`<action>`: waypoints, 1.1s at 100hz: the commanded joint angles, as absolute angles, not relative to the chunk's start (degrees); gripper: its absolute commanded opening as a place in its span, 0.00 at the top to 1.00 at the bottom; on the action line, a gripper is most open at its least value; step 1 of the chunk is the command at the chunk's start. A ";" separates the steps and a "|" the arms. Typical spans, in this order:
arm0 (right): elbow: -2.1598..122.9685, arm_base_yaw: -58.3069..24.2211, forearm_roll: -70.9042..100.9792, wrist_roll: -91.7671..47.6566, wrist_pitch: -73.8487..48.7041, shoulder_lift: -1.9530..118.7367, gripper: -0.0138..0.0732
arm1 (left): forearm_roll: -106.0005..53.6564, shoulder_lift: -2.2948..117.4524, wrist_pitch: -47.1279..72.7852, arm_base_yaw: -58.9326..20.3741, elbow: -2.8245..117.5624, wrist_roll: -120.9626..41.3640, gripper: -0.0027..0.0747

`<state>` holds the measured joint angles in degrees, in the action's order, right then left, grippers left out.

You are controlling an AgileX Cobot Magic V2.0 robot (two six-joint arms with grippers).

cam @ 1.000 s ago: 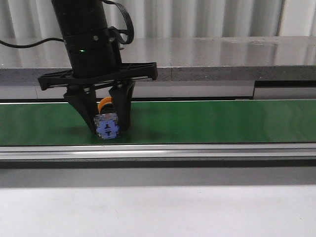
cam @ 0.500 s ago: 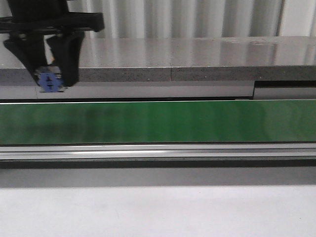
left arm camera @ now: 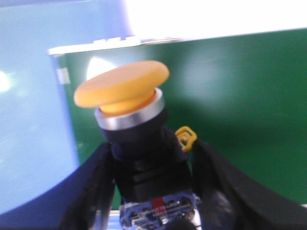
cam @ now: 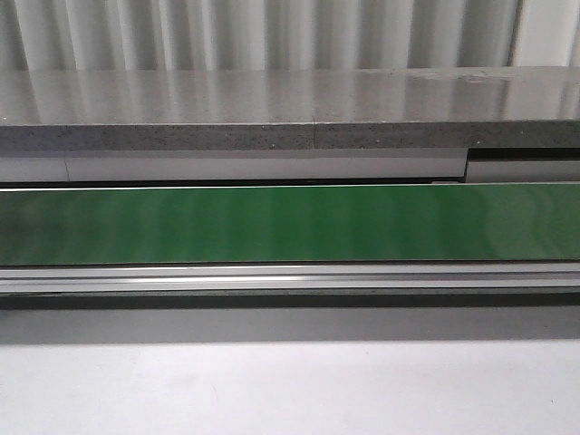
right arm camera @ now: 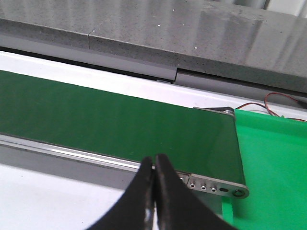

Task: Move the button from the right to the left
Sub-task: 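Lift the button with the left gripper and carry it over the blue tray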

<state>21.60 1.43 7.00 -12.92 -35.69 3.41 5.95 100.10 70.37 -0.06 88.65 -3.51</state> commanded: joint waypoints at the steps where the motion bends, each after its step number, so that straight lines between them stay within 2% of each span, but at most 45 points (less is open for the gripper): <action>1: 22.95 1.30 7.38 -13.36 -31.01 4.18 0.92 | 7.88 97.01 71.76 4.11 90.13 -4.04 0.79; 29: 22.95 1.30 7.38 -13.36 -31.01 4.18 0.92 | 7.75 98.05 67.85 12.64 90.13 -4.04 0.79; 92: 22.95 1.30 7.38 -13.36 -31.01 4.23 0.92 | 12.21 114.29 60.68 18.53 90.13 -4.90 0.78; 102: 22.95 1.30 7.38 -13.36 -31.01 4.23 0.92 | 12.40 116.63 61.06 18.64 90.13 -5.62 0.68; 110: 22.95 1.30 7.38 -13.36 -31.01 4.23 0.92 | 12.42 117.66 61.47 18.64 90.13 -5.62 0.50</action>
<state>21.60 1.43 7.00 -12.92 -35.69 3.41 11.71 119.79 61.45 18.50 88.65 -5.47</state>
